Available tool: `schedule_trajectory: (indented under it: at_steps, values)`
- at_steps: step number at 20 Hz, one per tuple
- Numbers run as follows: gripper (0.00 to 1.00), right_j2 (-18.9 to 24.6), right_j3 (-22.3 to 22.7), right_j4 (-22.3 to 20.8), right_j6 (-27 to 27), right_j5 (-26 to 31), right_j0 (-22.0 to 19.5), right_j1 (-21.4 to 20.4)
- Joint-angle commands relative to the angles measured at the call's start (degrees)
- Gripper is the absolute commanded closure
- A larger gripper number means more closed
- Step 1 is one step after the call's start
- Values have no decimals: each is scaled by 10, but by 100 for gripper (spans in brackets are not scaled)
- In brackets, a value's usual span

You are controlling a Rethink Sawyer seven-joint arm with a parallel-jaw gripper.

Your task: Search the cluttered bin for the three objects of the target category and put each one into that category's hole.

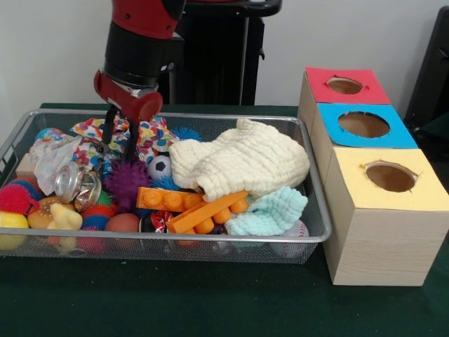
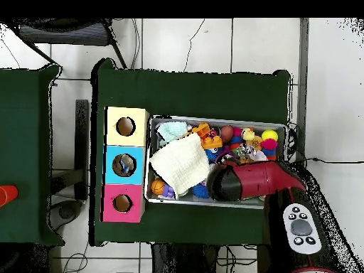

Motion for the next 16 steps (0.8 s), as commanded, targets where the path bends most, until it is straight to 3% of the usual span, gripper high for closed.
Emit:
schedule_trajectory:
  at_steps: [1,16]
  values:
    - [0,37,-45,-52,-136,29,-38,97]
    - [0,68,-40,-45,-152,37,-72,143]
